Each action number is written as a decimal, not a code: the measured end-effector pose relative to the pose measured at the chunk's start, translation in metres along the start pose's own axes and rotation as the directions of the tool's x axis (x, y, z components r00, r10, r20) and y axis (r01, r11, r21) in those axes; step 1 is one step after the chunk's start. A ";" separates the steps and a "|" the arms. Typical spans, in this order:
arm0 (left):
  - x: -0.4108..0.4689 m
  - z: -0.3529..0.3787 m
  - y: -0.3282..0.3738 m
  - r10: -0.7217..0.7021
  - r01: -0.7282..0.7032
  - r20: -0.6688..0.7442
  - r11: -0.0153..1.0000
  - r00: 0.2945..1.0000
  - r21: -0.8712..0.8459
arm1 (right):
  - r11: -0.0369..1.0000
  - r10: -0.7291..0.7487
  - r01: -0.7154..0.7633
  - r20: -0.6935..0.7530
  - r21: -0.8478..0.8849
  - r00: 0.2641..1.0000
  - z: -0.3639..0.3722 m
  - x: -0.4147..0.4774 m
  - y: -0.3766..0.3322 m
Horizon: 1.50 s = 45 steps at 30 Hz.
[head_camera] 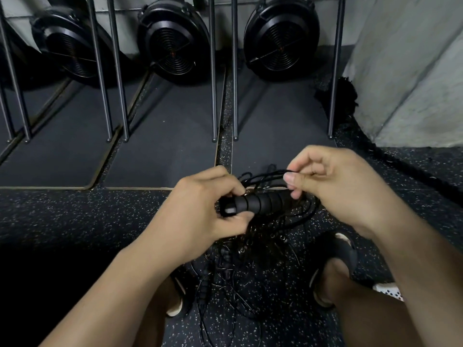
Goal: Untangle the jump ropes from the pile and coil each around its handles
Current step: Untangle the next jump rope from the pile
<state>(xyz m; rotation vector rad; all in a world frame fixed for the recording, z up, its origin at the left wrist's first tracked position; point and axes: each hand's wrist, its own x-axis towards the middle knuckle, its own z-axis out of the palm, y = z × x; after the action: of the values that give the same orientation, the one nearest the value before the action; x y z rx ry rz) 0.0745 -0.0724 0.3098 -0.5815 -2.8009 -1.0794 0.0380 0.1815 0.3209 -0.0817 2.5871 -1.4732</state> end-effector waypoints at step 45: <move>0.013 -0.004 -0.018 -0.321 0.209 0.006 0.603 0.947 -0.770 | -0.011 0.409 -0.321 0.297 0.947 0.863 -0.015 0.054 -0.027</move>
<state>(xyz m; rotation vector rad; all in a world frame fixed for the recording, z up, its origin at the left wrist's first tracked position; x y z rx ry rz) 0.0560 -0.0834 0.3045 -0.0903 -2.2304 -2.3064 -0.0191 0.1734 0.3459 0.7821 0.8270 -2.5481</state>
